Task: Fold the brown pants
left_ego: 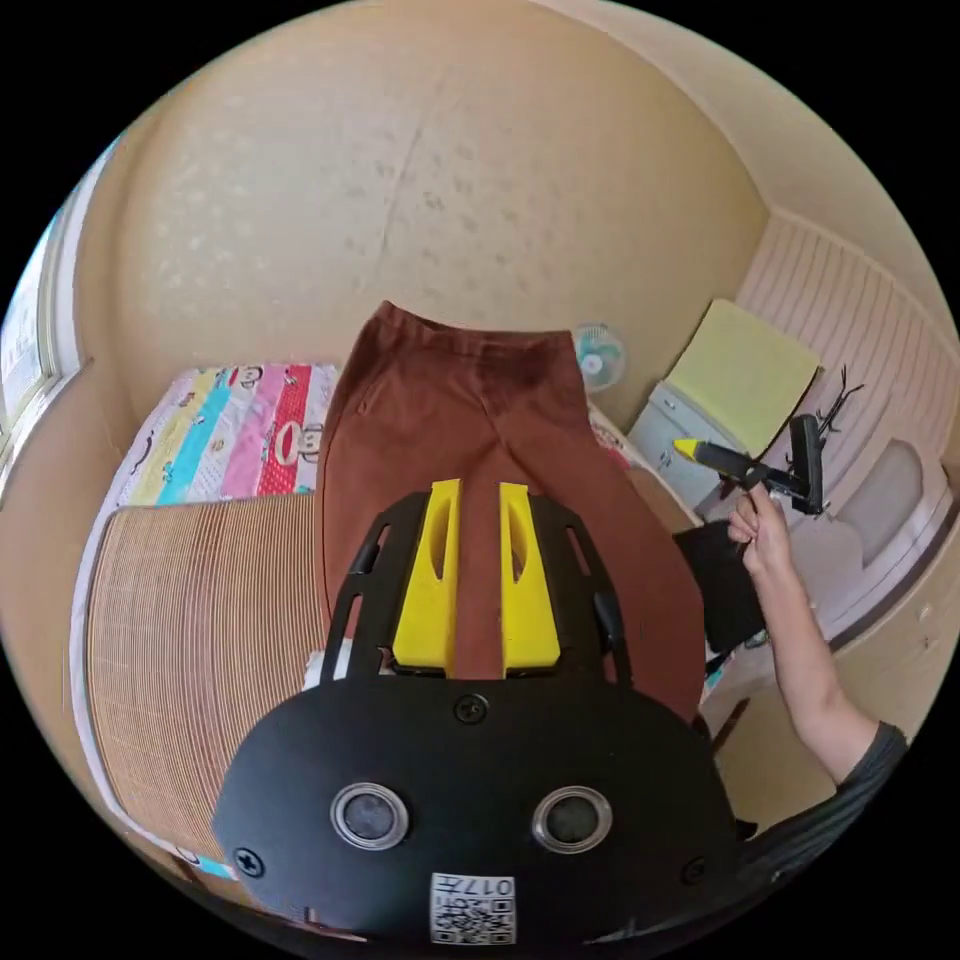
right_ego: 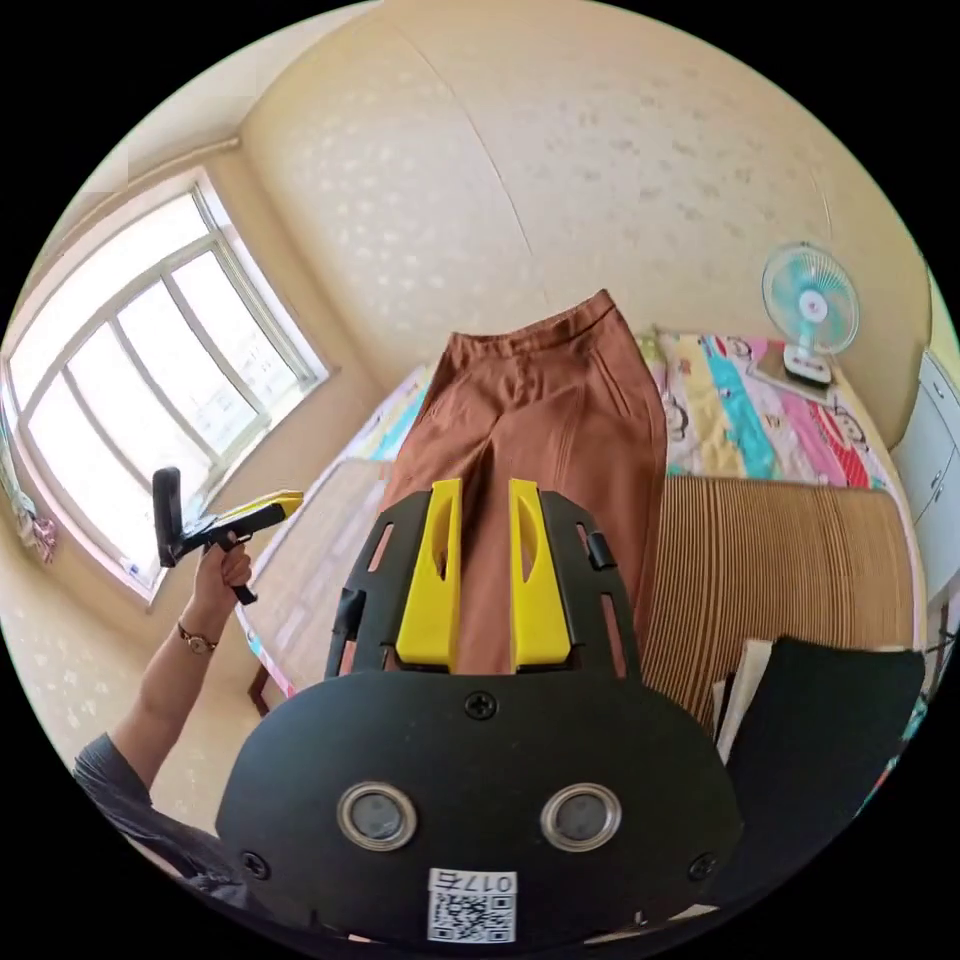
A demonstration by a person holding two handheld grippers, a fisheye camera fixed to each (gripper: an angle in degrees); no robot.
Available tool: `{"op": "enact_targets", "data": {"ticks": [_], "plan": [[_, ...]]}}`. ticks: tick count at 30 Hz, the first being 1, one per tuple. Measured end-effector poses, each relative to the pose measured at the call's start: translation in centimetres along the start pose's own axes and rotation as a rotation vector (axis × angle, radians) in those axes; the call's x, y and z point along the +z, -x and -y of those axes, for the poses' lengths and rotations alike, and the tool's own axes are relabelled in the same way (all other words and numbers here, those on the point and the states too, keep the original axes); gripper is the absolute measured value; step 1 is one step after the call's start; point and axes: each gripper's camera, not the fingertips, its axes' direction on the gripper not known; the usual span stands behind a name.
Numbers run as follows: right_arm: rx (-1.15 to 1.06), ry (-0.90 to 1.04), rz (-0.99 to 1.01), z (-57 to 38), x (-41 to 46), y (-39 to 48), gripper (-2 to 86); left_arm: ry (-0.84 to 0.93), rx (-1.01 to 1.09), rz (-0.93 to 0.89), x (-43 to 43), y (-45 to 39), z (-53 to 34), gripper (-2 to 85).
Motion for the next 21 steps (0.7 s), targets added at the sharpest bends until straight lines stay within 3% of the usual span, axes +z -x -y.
{"op": "enact_targets", "data": {"ticks": [2,5,7,12,18,21], "plan": [[0.071,0.145,0.063,-6.4,7.0,-3.2,7.8,0.219,0.001,0.013,9.2,0.4,-8.2,7.1],[0.157,0.275,0.082,-16.8,13.4,-6.0,7.7,0.396,-0.031,0.070,15.4,0.8,-17.6,7.2],[0.172,0.191,0.110,-22.6,12.5,-5.9,7.4,0.372,-0.063,0.092,15.2,1.0,-21.5,7.4],[0.149,0.142,0.046,-27.0,9.9,-3.9,9.2,0.141,-0.201,0.164,8.4,2.7,-25.9,8.4],[-0.022,0.266,-0.265,-27.0,13.7,0.1,10.1,0.278,-0.294,0.080,13.0,2.4,-26.8,9.9],[0.029,0.258,-0.265,-27.1,14.1,-0.4,7.8,0.270,-0.266,0.137,14.2,-1.3,-25.8,7.2]]}}
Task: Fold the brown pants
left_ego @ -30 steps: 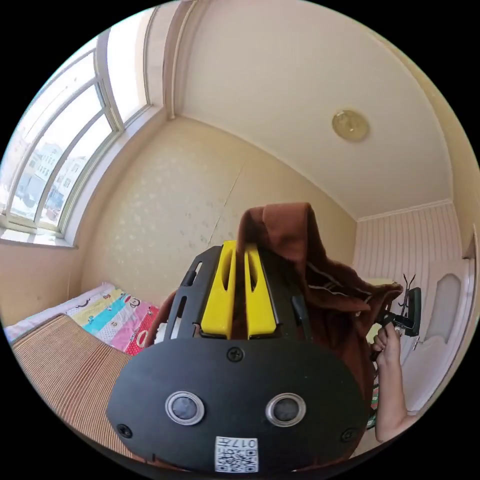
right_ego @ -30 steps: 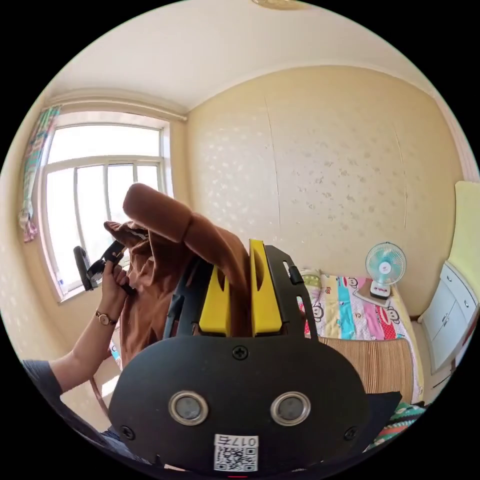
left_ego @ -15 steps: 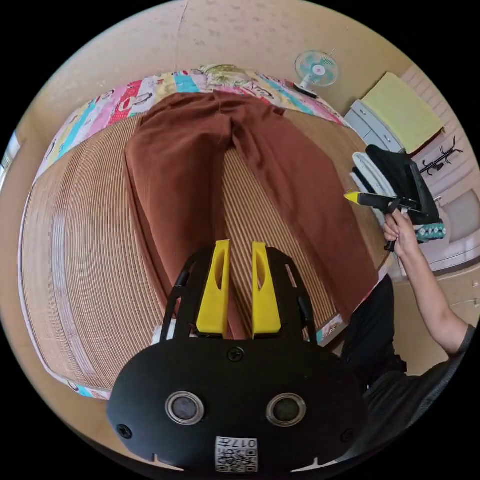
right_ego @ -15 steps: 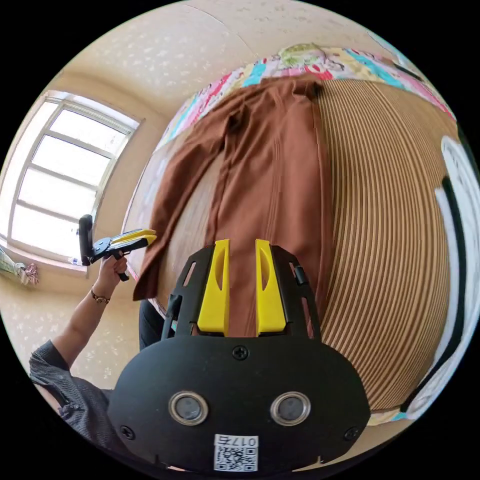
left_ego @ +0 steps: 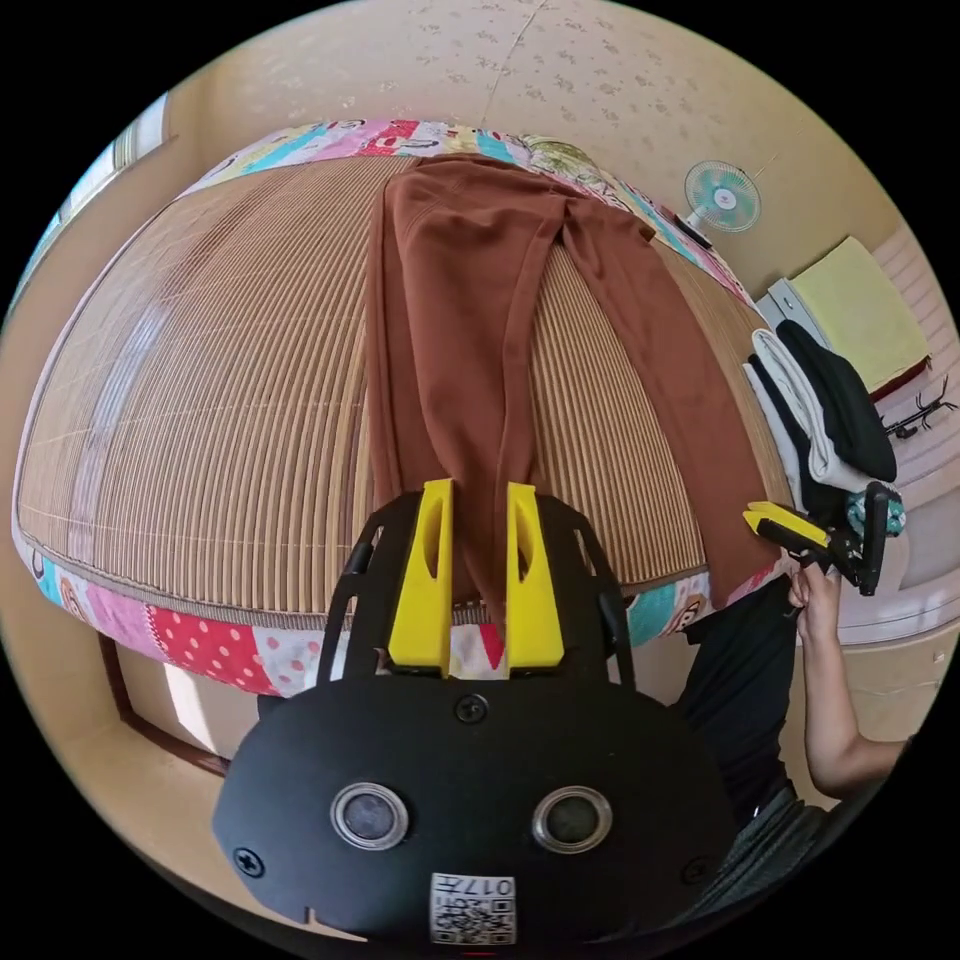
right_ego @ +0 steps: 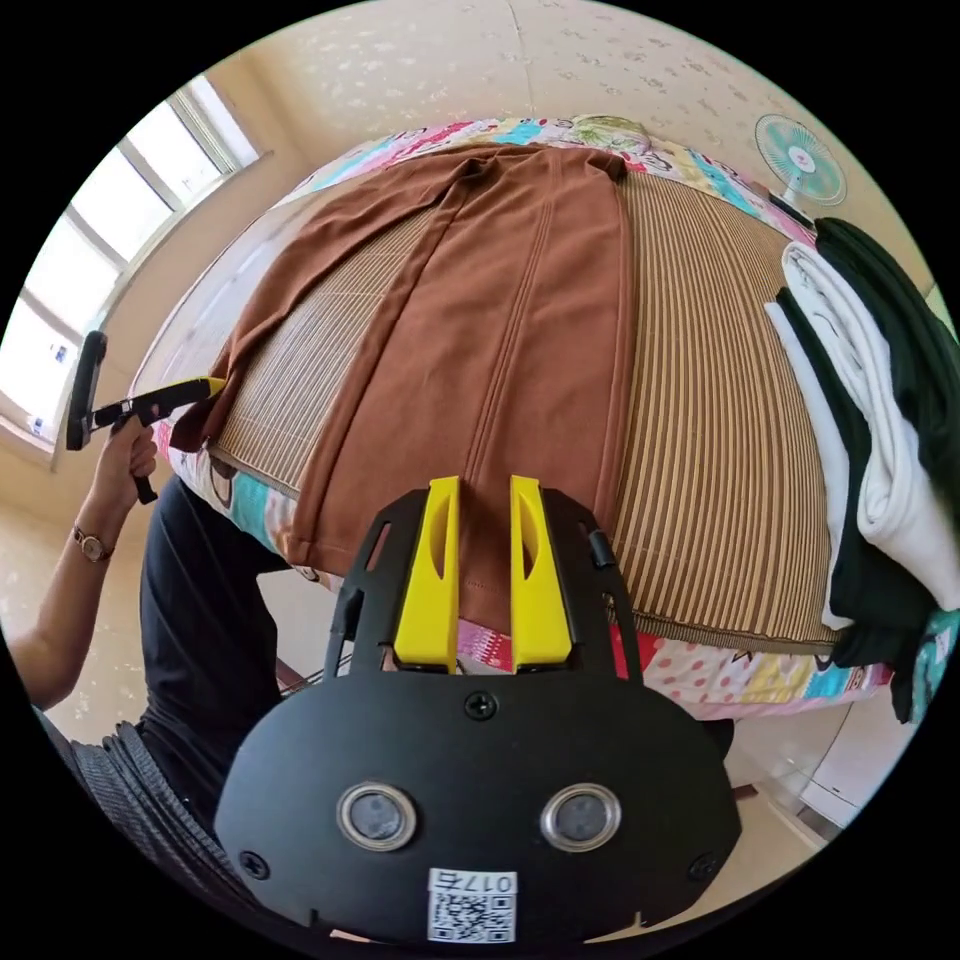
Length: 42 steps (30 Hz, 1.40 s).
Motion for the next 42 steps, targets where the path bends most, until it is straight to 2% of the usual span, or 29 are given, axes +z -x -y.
{"op": "enact_targets", "data": {"ticks": [2,4,6,8,10,12,14,16,19,22,24,27,29,31,34,35,37,39,41,42], "plan": [[0.066,0.001,0.036,-0.3,0.1,-1.2,6.3,0.030,0.102,-0.052,0.2,-4.0,-0.3,5.2],[0.155,0.013,0.099,-1.2,0.0,-2.9,3.7,0.048,0.196,-0.015,-0.2,-6.8,-1.2,5.1],[0.209,0.002,0.169,-2.3,-0.4,-3.8,3.0,-0.002,0.185,0.024,-1.6,-7.5,-2.8,5.1],[0.190,-0.046,0.247,-3.6,-1.1,-3.4,3.1,-0.138,0.080,-0.053,-4.3,-5.4,-5.4,4.6],[0.135,-0.083,0.354,-4.5,-1.4,-1.5,4.2,-0.201,-0.055,-0.061,-5.4,-2.5,-7.0,4.9],[0.052,-0.074,0.458,-4.0,-0.9,1.0,5.6,-0.198,-0.158,-0.066,-5.4,0.2,-7.8,7.3],[-0.045,-0.047,0.566,-2.9,-0.1,4.2,7.6,-0.125,-0.218,-0.165,-3.4,2.6,-7.6,10.3],[-0.125,0.006,0.670,-1.1,1.5,8.1,10.1,-0.070,-0.225,-0.186,-1.6,2.7,-7.3,11.0],[-0.142,0.113,0.632,1.0,4.1,11.6,11.0,-0.083,-0.179,-0.100,-1.1,0.9,-7.4,9.2],[-0.136,0.199,0.650,1.8,6.0,12.4,5.1,-0.053,-0.108,-0.127,-0.7,-0.4,-7.6,3.6],[-0.137,0.099,0.805,1.2,4.1,10.4,3.6,-0.067,-0.073,-0.173,-2.1,0.2,-8.1,1.6],[-0.085,-0.136,1.007,-1.4,-0.3,4.3,2.6,-0.237,-0.040,-0.330,-7.7,3.6,-10.7,0.0],[-0.051,-0.189,1.054,-3.3,-1.3,1.2,2.3,-0.331,-0.032,-0.398,-11.3,7.0,-13.3,-0.4],[-0.056,-0.022,0.957,-5.2,1.0,1.7,2.1,-0.294,-0.021,-0.534,-11.4,8.3,-14.1,-0.5],[-0.089,0.218,0.677,-8.0,5.1,4.0,2.1,-0.097,-0.079,-0.325,-8.2,7.5,-14.9,-0.5],[-0.089,0.232,0.657,-8.5,5.4,3.9,2.2,-0.019,-0.128,-0.253,-6.6,7.3,-15.4,-0.3],[-0.054,0.153,0.659,-10.8,3.9,2.0,2.3,0.036,-0.210,-0.218,-4.9,7.7,-16.7,0.2],[0.005,0.032,0.620,-12.5,1.2,-0.8,3.0,-0.025,-0.286,-0.238,-5.2,8.3,-18.7,0.7],[0.090,-0.075,0.483,-14.2,-1.8,-4.1,4.3,-0.139,-0.308,-0.292,-6.5,8.1,-21.0,2.4],[0.159,-0.139,0.348,-15.3,-3.7,-6.4,5.6,-0.154,-0.292,-0.306,-6.8,7.7,-21.3,3.2]]}}
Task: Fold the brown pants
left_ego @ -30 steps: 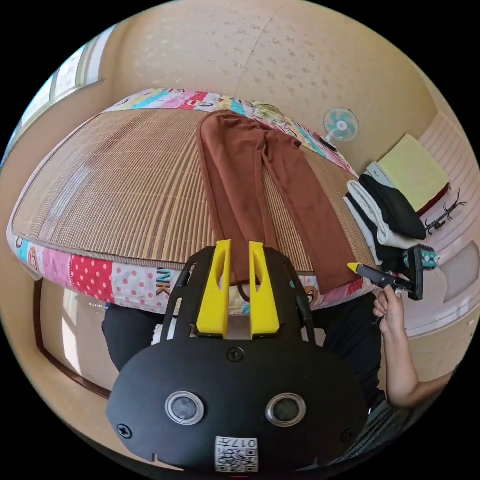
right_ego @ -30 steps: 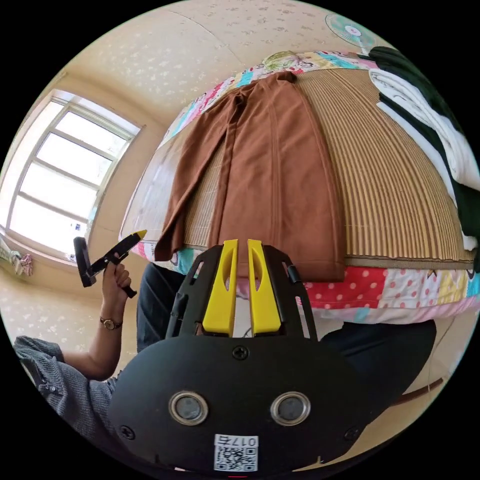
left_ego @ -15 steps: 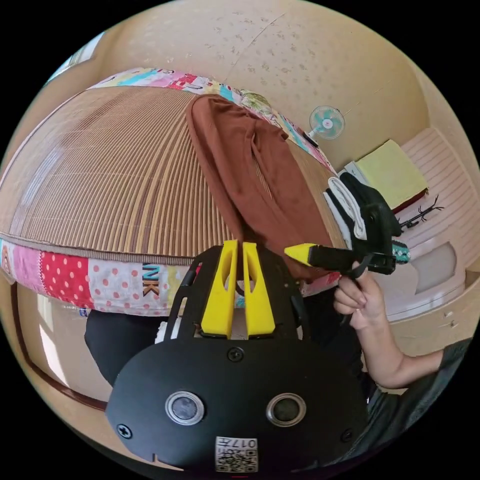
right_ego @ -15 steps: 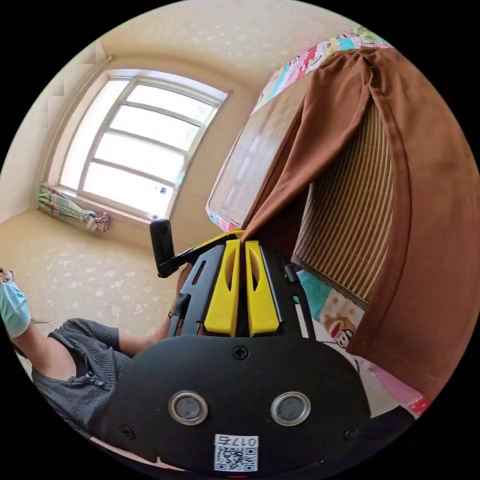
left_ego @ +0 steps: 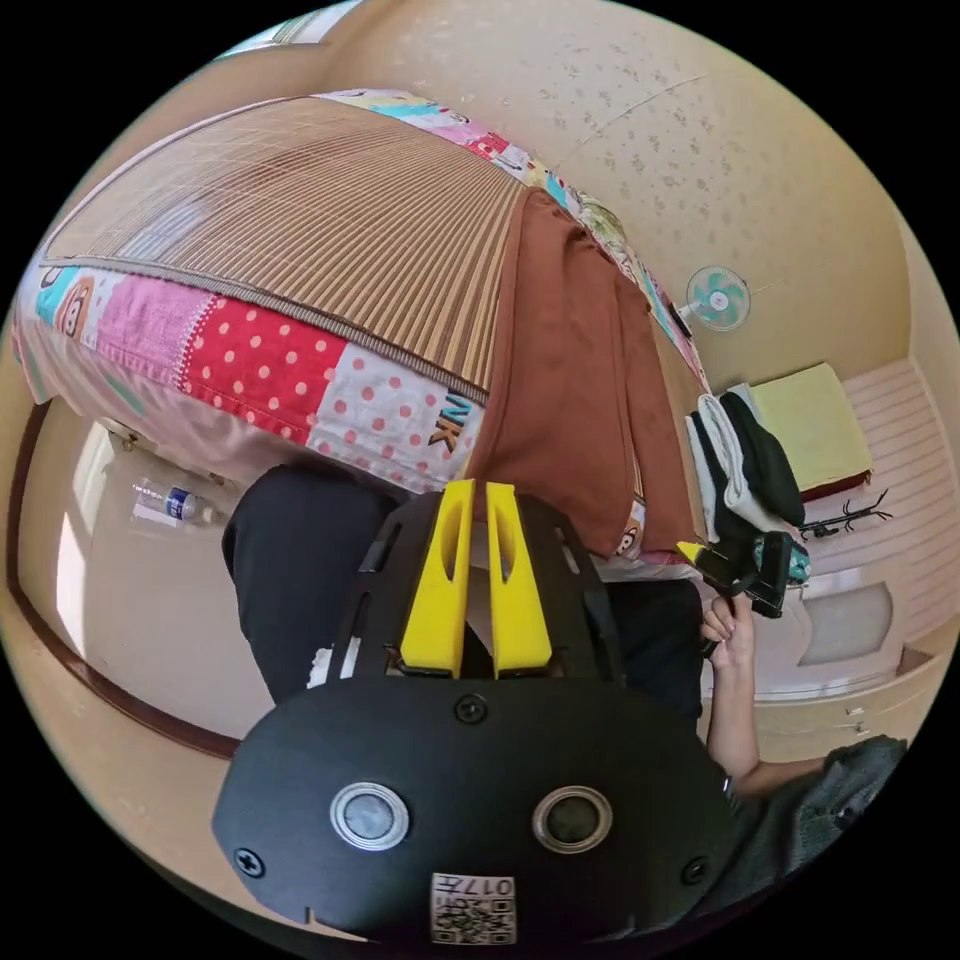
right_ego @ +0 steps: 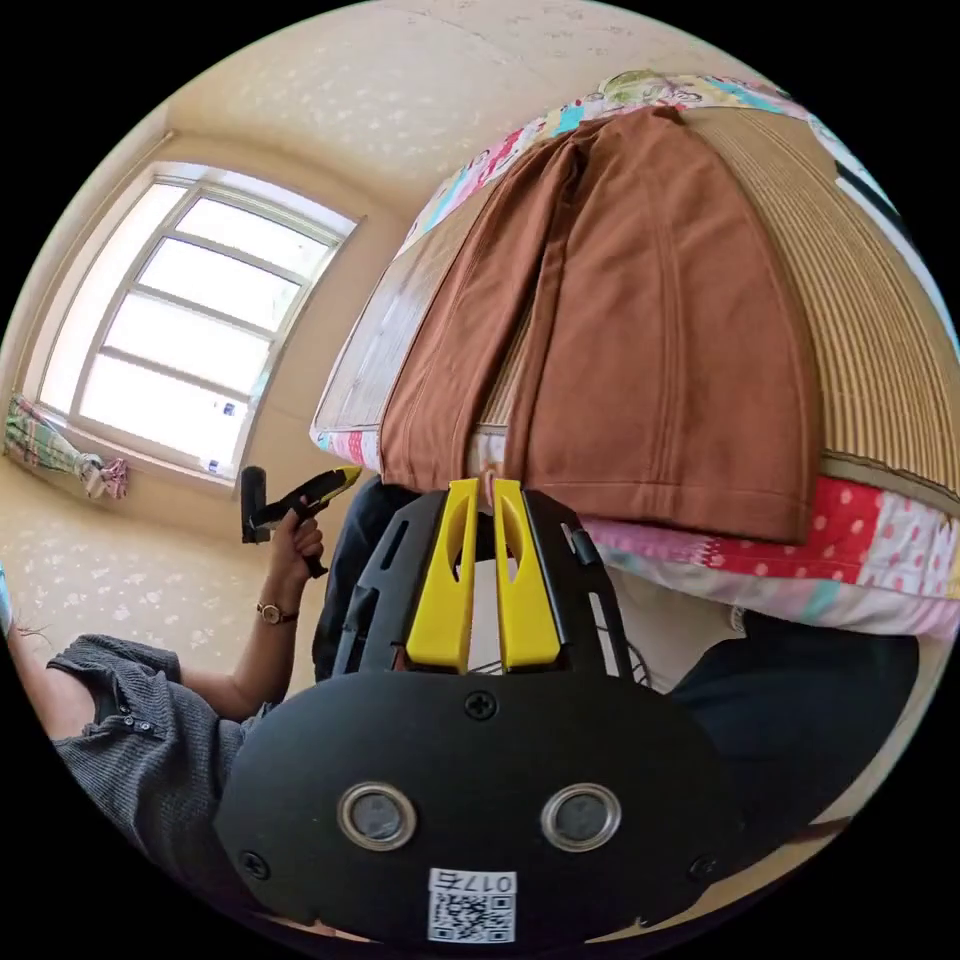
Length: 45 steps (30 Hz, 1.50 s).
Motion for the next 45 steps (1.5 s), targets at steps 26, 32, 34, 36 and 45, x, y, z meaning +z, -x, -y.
{"op": "enact_targets", "data": {"ticks": [26,32,34,36,45], "plan": [[0.293,-0.254,0.294,-12.3,-12.9,-18.4,1.2,0.128,0.433,0.060,7.8,-17.8,-3.2,8.8],[0.173,-0.011,0.066,-7.4,-9.2,-13.5,9.0,0.299,0.522,0.293,16.1,-23.0,-3.0,12.7],[0.165,0.050,0.088,-6.3,-6.7,-12.6,13.1,0.277,0.548,0.383,16.6,-24.2,-3.5,12.7],[0.179,0.038,0.059,-6.2,-5.9,-11.8,13.6,0.266,0.532,0.408,16.9,-24.6,-3.9,12.3],[0.138,-0.046,0.261,-8.9,-7.9,-11.3,3.5,0.159,0.485,0.374,15.8,-23.1,-5.3,3.6]]}}
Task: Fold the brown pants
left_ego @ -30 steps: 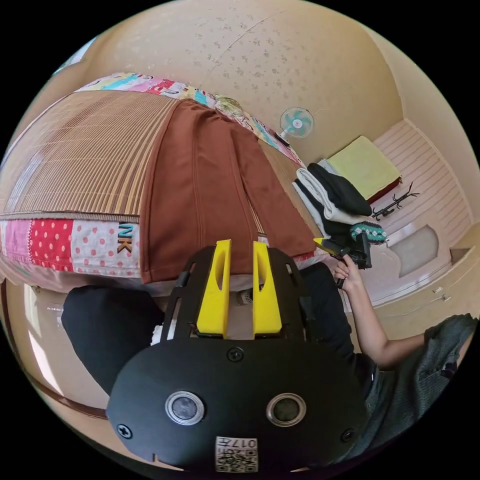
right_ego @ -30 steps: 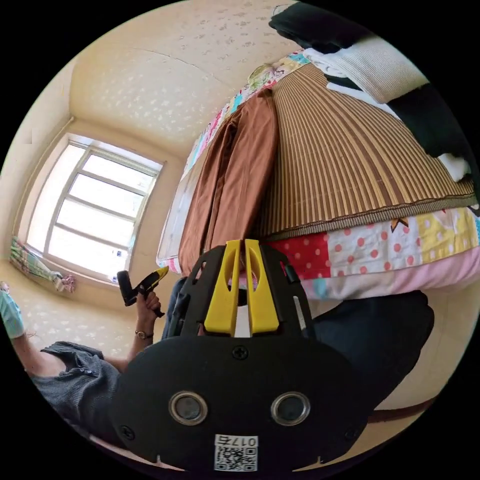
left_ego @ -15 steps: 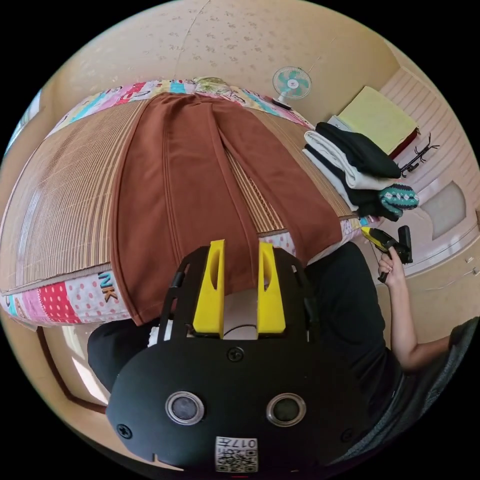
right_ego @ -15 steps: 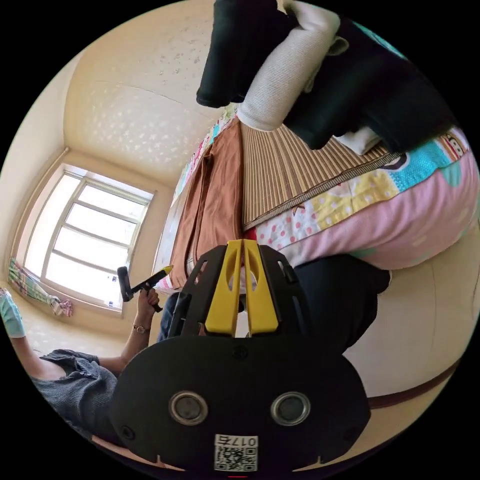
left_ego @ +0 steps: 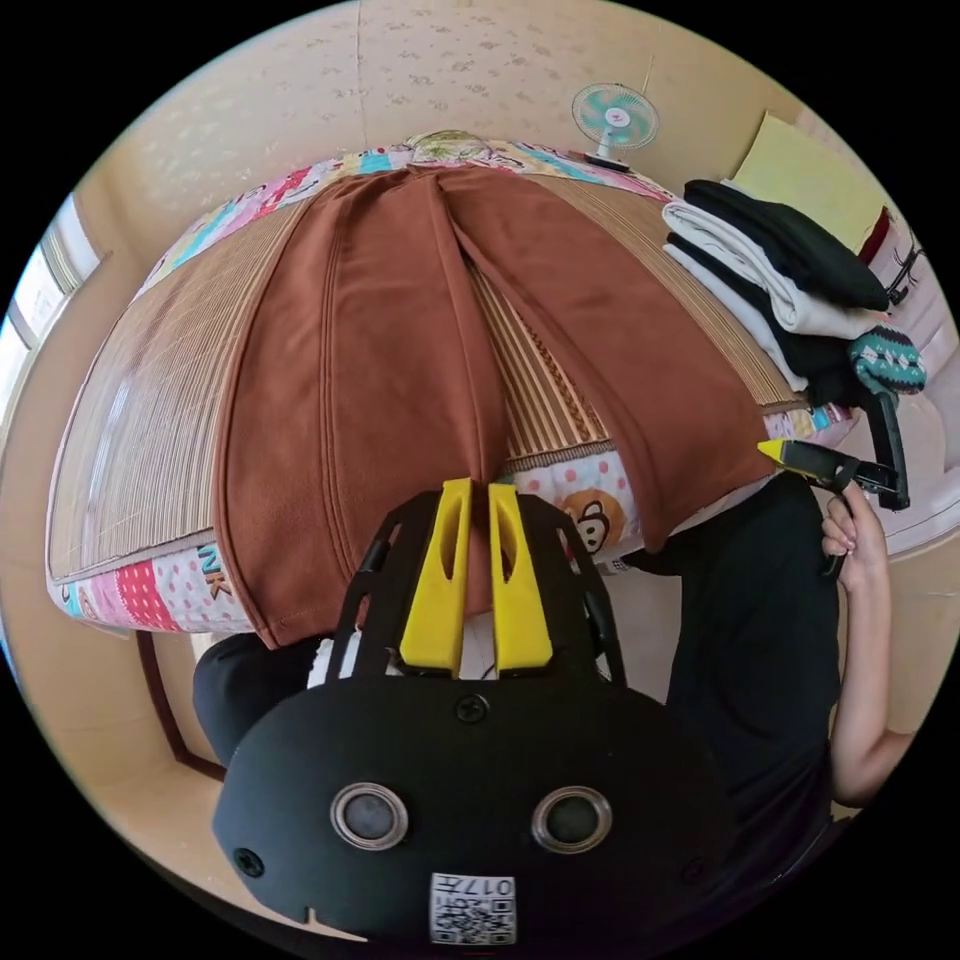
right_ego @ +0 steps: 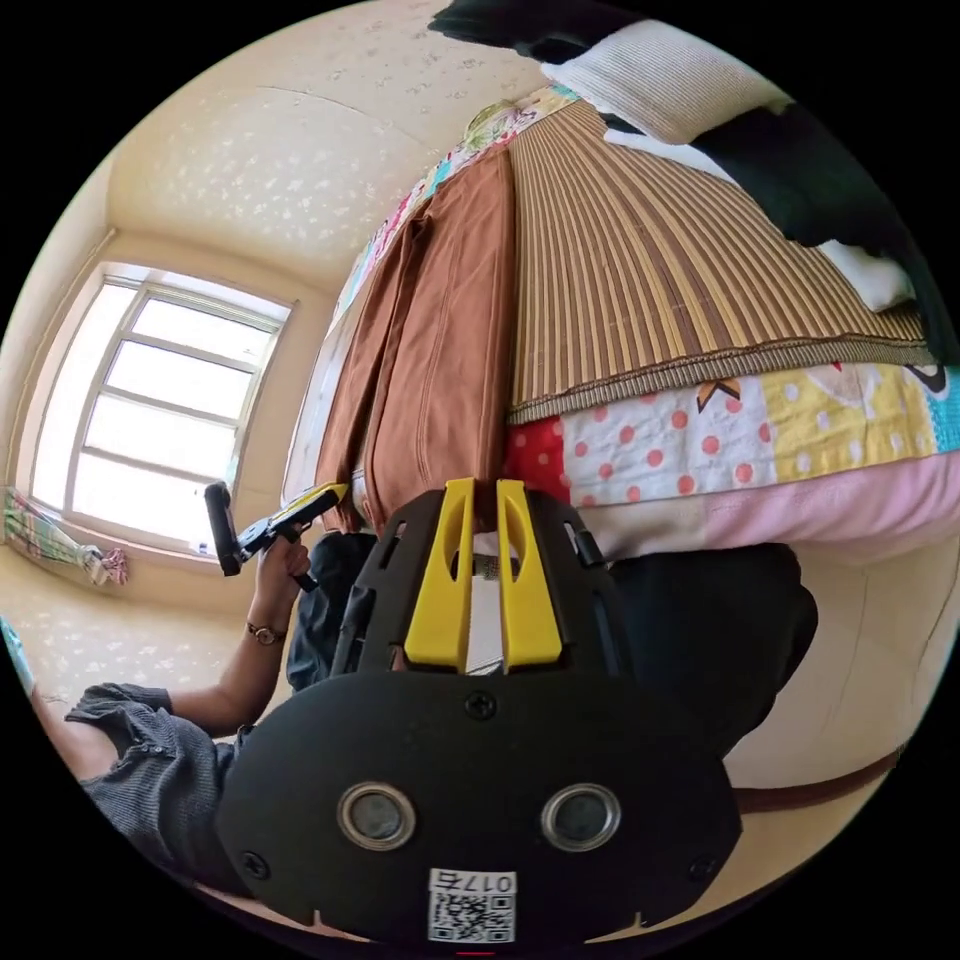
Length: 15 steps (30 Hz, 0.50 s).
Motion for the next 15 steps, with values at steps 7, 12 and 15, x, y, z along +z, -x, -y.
{"op": "enact_targets", "data": {"ticks": [7,12,15], "plan": [[0.009,-0.071,-0.271,-2.7,-3.9,2.9,2.8,-0.016,-0.051,-0.317,-1.7,0.3,-2.6,2.6],[-0.115,-0.177,-0.291,-4.0,-4.6,9.6,2.8,0.043,-0.220,-0.552,1.3,4.9,-4.9,4.6],[-0.308,-0.220,-0.276,-3.9,-3.8,17.7,2.9,-0.056,-0.297,-0.789,-0.1,8.7,-5.7,9.4]]}}
